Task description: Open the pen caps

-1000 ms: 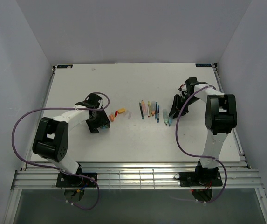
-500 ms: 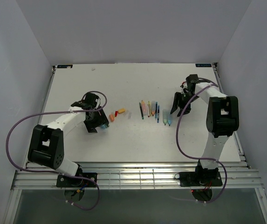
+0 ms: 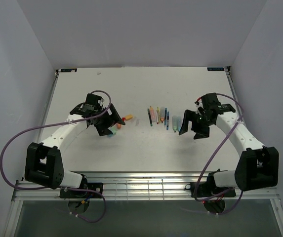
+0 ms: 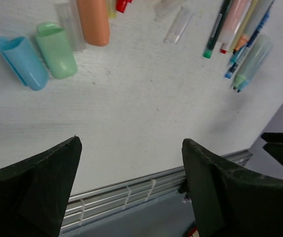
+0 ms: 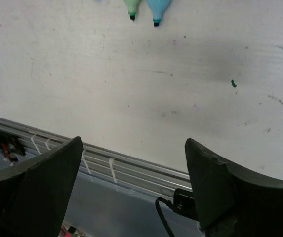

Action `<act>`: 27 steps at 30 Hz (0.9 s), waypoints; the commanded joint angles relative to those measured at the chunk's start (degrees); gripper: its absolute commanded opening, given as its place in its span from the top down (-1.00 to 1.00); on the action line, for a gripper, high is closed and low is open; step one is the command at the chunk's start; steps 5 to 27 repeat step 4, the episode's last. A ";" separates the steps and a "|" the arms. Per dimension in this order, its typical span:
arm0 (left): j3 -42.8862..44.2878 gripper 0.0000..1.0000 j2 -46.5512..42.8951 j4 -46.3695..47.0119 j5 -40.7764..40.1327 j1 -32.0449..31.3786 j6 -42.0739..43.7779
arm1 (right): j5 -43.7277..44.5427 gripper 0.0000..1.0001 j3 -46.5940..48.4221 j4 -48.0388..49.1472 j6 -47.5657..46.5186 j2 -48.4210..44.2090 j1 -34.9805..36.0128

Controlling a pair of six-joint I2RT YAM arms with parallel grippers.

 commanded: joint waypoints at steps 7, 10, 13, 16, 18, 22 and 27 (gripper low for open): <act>-4.70 -0.96 -5.82 6.68 13.53 -0.21 -4.92 | -1.51 -0.92 -8.61 -0.15 0.73 -11.05 0.77; -4.70 -0.96 -5.82 6.68 13.53 -0.21 -4.92 | -1.51 -0.92 -8.61 -0.15 0.73 -11.05 0.77; -4.70 -0.96 -5.82 6.68 13.53 -0.21 -4.92 | -1.51 -0.92 -8.61 -0.15 0.73 -11.05 0.77; -4.70 -0.96 -5.82 6.68 13.53 -0.21 -4.92 | -1.51 -0.92 -8.61 -0.15 0.73 -11.05 0.77; -4.70 -0.96 -5.82 6.68 13.53 -0.21 -4.92 | -1.51 -0.92 -8.61 -0.15 0.73 -11.05 0.77; -4.70 -0.96 -5.82 6.68 13.53 -0.21 -4.92 | -1.51 -0.92 -8.61 -0.15 0.73 -11.05 0.77; -4.70 -0.96 -5.82 6.68 13.53 -0.21 -4.92 | -1.51 -0.92 -8.61 -0.15 0.73 -11.05 0.77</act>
